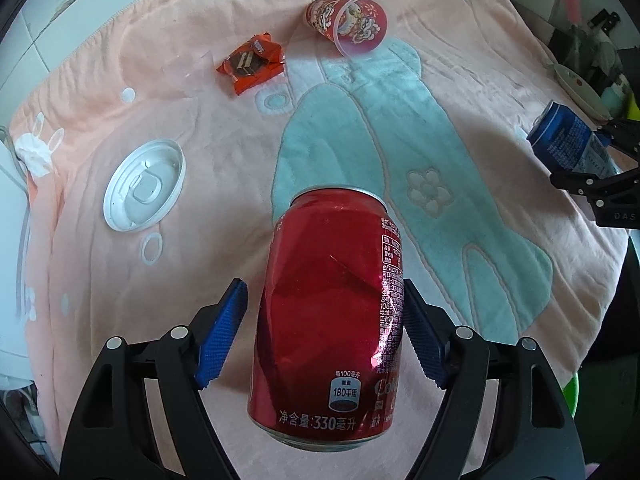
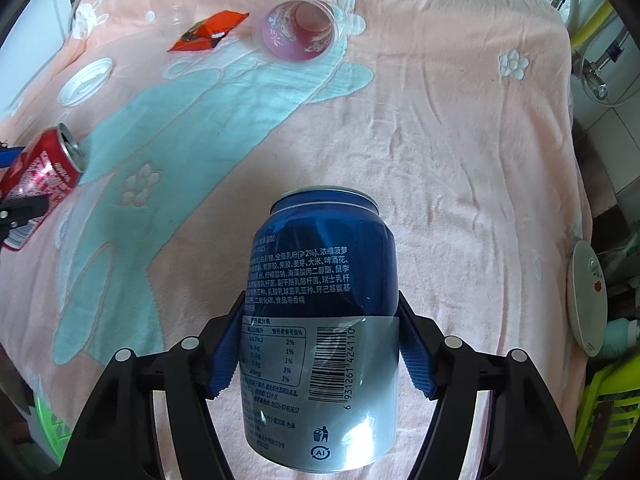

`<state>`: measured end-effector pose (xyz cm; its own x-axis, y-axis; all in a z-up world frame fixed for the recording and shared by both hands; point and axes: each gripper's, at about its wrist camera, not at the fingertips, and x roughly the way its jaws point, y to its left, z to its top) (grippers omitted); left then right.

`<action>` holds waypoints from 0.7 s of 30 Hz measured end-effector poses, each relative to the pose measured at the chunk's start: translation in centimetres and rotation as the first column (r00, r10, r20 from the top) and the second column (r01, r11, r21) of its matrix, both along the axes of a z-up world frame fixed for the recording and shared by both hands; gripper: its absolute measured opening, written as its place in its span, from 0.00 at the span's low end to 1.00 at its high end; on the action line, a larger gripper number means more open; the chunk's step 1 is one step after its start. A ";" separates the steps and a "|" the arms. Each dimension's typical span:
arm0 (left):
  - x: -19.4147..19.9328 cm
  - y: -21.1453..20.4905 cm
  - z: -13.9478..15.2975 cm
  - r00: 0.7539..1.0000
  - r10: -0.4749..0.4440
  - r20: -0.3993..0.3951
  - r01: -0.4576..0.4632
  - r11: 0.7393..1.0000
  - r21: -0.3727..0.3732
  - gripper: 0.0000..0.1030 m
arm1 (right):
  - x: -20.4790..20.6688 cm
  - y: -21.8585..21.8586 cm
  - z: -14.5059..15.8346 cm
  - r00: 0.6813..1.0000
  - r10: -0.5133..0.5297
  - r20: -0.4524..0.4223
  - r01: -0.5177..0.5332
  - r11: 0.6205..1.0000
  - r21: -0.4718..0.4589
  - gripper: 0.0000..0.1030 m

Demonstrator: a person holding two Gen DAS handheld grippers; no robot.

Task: Collect trash
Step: 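Lift and carry both cans toward the green basket with both tools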

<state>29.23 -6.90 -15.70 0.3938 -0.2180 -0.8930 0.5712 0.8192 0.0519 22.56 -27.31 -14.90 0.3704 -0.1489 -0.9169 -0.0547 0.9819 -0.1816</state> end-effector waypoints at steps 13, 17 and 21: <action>-5.1 2.5 4.3 0.992 0.067 0.103 -0.058 0.995 -0.086 0.61 | -6.3 3.5 6.0 0.990 0.117 0.080 -0.119 0.993 0.022 0.64; -8.3 3.9 6.5 0.984 0.090 0.151 -0.074 0.991 -0.110 0.61 | -9.7 5.8 7.0 0.980 0.179 0.086 -0.182 0.983 0.020 0.64; -11.9 5.7 8.2 0.976 0.128 0.177 -0.102 0.983 -0.149 0.61 | -13.3 8.2 7.5 0.968 0.234 0.094 -0.238 0.971 0.027 0.64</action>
<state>17.36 -1.18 -7.46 0.5795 -0.2777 -0.7662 0.4634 0.8856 0.0295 9.29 -19.07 -7.39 0.4719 -0.0133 -0.8816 -0.2711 0.9493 -0.1594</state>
